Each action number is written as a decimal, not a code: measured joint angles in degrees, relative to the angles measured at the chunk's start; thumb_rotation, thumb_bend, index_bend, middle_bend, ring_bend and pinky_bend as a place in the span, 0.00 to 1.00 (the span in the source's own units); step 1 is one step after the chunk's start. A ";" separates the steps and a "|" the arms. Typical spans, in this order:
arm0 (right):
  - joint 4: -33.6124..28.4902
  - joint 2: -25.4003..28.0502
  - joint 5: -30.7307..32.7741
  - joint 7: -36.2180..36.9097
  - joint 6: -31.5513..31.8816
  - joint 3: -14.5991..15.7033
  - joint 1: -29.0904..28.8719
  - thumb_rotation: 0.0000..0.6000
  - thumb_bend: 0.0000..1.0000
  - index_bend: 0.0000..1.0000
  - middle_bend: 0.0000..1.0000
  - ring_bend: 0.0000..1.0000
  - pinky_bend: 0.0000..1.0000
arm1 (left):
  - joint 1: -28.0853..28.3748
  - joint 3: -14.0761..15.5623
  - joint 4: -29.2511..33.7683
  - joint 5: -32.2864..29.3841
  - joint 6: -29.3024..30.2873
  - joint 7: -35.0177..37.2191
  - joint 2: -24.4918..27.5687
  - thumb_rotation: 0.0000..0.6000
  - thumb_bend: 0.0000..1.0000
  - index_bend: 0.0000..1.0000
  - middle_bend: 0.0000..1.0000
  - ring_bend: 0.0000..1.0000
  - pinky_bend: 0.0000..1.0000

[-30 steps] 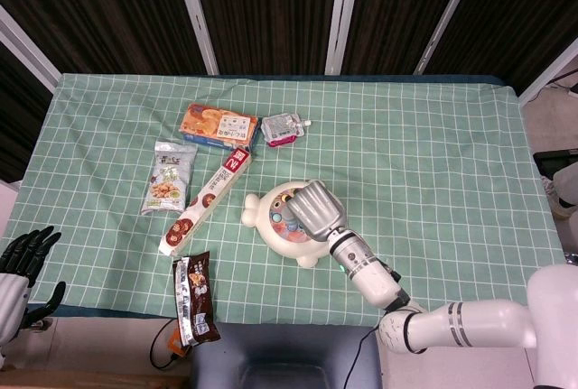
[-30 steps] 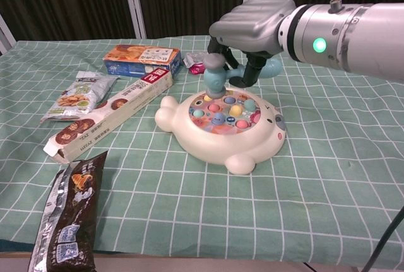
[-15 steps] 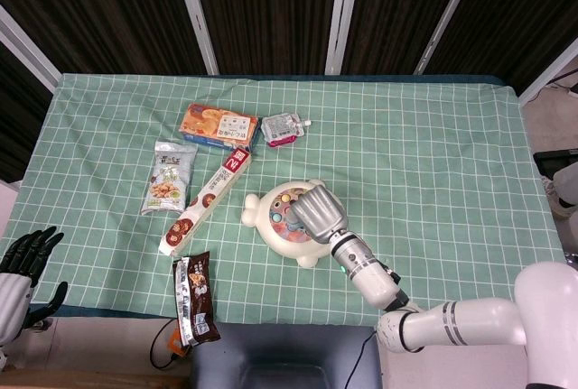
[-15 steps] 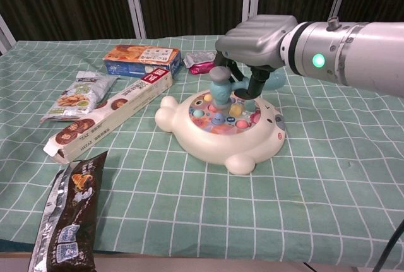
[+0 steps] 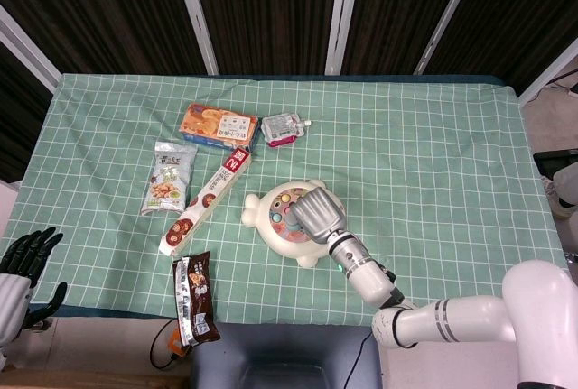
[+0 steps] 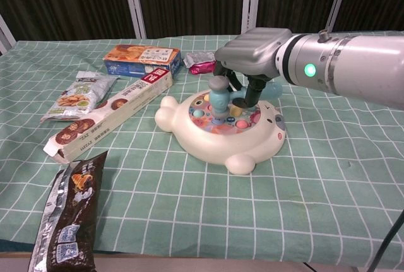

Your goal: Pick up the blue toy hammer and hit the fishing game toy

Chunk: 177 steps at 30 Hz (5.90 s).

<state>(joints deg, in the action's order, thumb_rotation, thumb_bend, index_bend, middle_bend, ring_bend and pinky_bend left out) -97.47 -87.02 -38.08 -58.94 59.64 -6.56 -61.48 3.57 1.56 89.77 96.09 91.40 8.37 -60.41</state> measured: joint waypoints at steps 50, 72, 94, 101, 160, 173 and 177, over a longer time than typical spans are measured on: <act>4.34 0.41 2.33 1.61 0.47 2.21 -0.58 1.00 0.58 1.00 0.81 0.87 0.95 | 0.12 0.11 -0.01 0.30 -0.09 -0.62 -0.22 1.00 0.43 0.00 0.03 0.01 0.10; 3.17 4.57 0.82 5.87 1.31 1.06 1.22 1.00 0.58 1.00 0.81 0.87 0.95 | 0.31 0.17 0.19 0.42 -0.47 -1.37 -0.42 1.00 0.43 0.00 0.03 0.01 0.10; 7.67 1.41 2.28 4.24 -1.15 2.81 0.90 1.00 0.58 1.00 0.81 0.87 0.95 | 0.38 0.23 0.14 0.31 -0.58 -0.94 -0.26 1.00 0.43 0.00 0.03 0.02 0.10; 6.18 2.48 1.89 4.51 -0.11 2.41 1.06 1.00 0.58 1.00 0.81 0.87 0.95 | 0.38 0.18 0.05 0.27 -0.49 -0.72 -0.23 1.00 0.43 0.00 0.03 0.02 0.10; 45.01 -2.33 -44.85 63.13 -3.79 8.42 25.49 1.00 0.58 0.96 0.79 0.80 0.87 | 1.01 0.39 0.93 -0.36 -2.23 -2.52 -0.51 1.00 0.43 0.00 0.04 0.02 0.10; 42.80 -1.01 -44.42 60.87 -6.67 7.48 25.64 1.00 0.58 0.63 0.53 0.63 0.77 | 0.75 0.45 0.92 -0.17 -1.73 -2.39 -0.50 1.00 0.43 0.00 0.04 0.02 0.10; 42.44 -0.81 -44.06 60.17 -7.34 7.07 25.70 1.00 0.57 0.61 0.50 0.61 0.74 | 0.83 0.47 0.95 -0.12 -1.91 -2.69 -0.57 1.00 0.43 0.00 0.04 0.02 0.10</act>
<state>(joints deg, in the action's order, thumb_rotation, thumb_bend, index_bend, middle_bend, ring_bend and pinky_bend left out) -55.03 -87.83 -82.14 1.23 52.30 0.51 -35.78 4.39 2.02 90.72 95.97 89.49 5.68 -60.98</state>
